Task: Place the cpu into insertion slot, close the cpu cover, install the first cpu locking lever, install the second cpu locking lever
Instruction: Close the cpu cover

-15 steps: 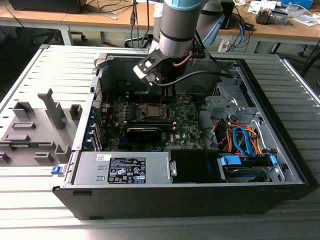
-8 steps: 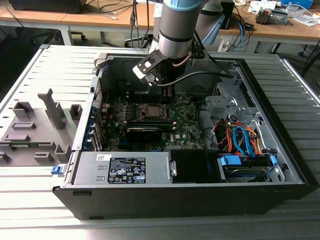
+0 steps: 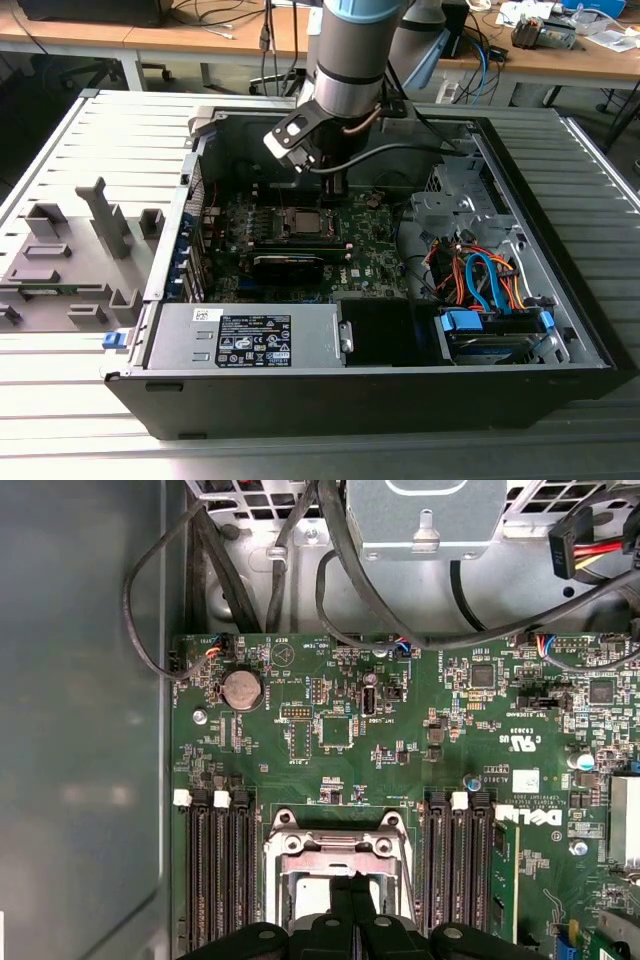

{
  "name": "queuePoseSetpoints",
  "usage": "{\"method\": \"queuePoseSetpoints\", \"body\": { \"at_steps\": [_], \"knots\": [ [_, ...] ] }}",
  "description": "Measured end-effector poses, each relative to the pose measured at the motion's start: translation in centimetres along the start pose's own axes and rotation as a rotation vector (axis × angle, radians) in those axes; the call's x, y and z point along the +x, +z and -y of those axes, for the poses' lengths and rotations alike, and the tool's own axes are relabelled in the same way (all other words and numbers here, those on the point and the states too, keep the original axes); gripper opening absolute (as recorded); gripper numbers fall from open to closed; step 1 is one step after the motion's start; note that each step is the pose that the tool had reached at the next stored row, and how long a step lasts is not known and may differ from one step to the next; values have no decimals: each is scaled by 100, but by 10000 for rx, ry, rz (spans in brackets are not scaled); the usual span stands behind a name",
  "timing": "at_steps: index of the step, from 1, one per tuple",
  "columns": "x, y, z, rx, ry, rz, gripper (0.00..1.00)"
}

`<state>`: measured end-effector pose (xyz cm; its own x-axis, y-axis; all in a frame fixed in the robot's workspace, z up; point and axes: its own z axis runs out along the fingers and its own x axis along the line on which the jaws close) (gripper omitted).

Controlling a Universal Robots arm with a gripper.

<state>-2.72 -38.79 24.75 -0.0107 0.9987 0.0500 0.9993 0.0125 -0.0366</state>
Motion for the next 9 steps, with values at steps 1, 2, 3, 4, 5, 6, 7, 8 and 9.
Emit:
{"method": "queuePoseSetpoints", "body": {
  "at_steps": [1,2,3,4,5,6,7,8,9],
  "knots": [
    [0,1,4,0,1,0,11],
    [0,2,6,0,1,0,11],
    [0,3,8,0,1,-1,11],
    [0,4,10,0,1,0,11],
    [0,5,12,0,1,0,11],
    [0,6,14,0,1,0,11],
    [0,6,16,0,1,0,11],
    [0,7,20,0,2,-1,11],
    [0,8,24,0,1,0,11]
  ]
}}
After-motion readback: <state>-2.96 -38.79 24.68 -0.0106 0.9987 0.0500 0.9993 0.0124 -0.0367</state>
